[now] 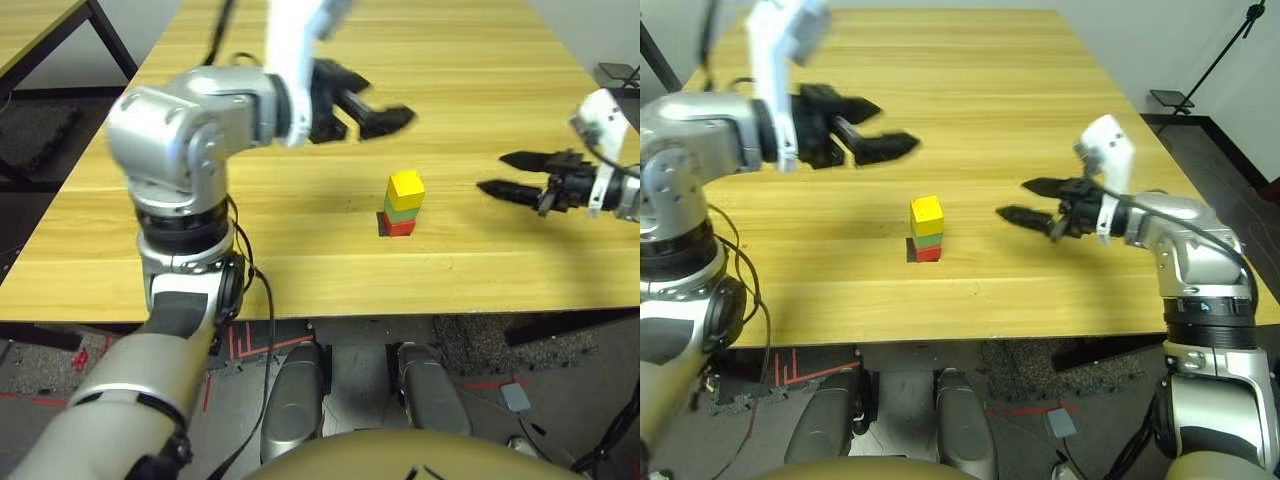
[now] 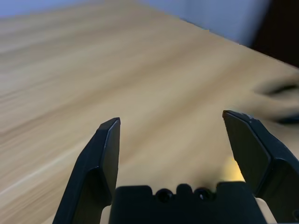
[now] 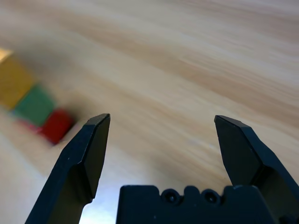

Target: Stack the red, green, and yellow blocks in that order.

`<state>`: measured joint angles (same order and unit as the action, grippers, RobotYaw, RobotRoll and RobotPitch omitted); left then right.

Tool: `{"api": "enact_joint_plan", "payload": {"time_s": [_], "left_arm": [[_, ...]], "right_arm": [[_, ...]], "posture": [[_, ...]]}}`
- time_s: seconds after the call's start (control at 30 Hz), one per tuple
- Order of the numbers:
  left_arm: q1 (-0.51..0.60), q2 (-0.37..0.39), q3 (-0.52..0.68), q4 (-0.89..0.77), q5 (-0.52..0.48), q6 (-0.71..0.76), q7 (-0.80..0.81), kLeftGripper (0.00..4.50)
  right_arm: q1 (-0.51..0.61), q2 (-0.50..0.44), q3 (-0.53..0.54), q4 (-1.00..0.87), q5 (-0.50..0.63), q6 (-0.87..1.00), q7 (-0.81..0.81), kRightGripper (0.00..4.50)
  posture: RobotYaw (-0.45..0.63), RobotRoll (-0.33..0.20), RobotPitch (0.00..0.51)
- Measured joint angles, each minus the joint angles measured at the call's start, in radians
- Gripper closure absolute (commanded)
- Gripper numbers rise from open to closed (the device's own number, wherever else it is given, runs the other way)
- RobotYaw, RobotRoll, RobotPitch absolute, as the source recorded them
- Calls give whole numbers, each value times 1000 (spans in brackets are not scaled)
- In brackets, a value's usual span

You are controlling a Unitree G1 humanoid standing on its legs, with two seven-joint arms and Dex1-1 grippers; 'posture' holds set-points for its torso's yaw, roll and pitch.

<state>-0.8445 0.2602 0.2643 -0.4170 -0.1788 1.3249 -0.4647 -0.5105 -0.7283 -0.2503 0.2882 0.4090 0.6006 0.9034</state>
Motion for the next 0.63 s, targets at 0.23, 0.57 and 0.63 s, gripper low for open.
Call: {"api": "enact_joint_plan", "payload": {"time_s": [0.23,0.57,0.63], "left_arm": [[385,-37,45,41,132,-530,231,24],[651,-113,32,194,129,-1005,327,24],[658,-118,18,227,128,-1043,333,24]], "right_arm": [[-112,52,-154,435,-35,-430,-201,0],[-156,11,-175,807,-83,-795,-304,0],[-152,7,-178,831,-85,-821,-312,0]], "posture": [[147,-87,108],[135,-114,135],[135,-116,134]]}}
